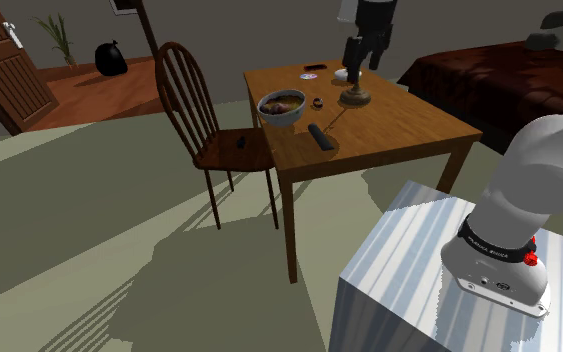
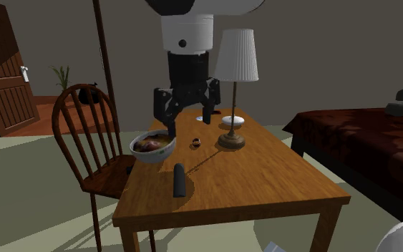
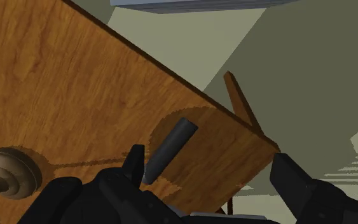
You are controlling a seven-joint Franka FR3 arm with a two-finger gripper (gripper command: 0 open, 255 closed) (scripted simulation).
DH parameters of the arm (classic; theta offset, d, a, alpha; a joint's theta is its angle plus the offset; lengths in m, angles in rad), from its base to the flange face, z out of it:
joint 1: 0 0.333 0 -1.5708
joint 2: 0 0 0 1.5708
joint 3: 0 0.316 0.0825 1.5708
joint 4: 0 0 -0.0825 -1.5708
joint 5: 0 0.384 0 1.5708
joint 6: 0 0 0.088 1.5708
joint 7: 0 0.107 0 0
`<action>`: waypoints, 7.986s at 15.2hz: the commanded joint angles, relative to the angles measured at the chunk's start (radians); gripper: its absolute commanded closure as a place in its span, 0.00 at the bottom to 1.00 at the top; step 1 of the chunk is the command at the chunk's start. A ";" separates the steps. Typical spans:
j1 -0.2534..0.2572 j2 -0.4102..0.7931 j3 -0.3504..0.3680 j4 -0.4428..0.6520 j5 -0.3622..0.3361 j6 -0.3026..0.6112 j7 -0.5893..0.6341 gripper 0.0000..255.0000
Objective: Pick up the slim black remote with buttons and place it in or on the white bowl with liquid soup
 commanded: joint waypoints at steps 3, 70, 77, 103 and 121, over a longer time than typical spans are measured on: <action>-0.031 0.127 -0.008 0.004 0.022 0.104 0.082 0.00; -0.123 0.640 -0.084 0.271 0.172 0.272 0.356 1.00; -0.124 0.614 -0.084 0.337 0.167 0.181 0.364 1.00; -0.131 1.338 -0.075 1.260 0.184 -0.017 0.386 1.00; -0.134 1.337 -0.075 1.292 0.183 -0.051 0.386 0.00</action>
